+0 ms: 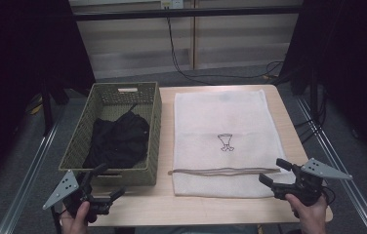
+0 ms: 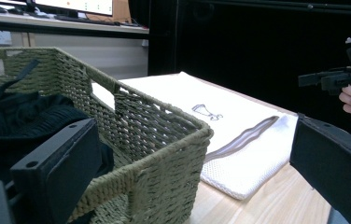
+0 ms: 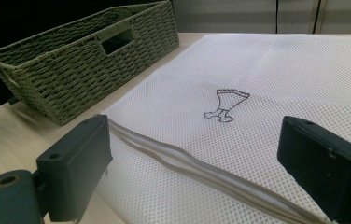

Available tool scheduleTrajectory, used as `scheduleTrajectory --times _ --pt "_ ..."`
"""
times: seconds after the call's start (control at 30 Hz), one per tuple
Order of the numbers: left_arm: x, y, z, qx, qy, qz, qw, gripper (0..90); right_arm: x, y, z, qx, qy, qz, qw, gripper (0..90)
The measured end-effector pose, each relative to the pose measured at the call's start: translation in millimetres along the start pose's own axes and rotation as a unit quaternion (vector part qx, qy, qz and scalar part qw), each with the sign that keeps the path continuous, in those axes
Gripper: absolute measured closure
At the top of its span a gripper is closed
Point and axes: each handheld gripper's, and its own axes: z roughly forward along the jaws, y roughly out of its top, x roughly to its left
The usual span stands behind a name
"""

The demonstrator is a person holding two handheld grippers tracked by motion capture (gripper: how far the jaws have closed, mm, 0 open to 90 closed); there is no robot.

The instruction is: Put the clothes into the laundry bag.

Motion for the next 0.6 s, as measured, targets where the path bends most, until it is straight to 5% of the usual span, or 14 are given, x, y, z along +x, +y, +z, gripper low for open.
scheduleTrajectory --times 0.27,0.6 --pt "2.9 -0.1 -0.2 -0.003 0.008 -0.012 0.9999 2.0 -2.5 0.0 2.3 0.010 0.002 0.011 0.9999 16.5" --pt "6.8 -0.1 -1.6 -0.003 0.013 -0.017 0.9998 2.2 -0.1 0.5 7.9 0.036 0.021 -0.002 0.9991 25.0"
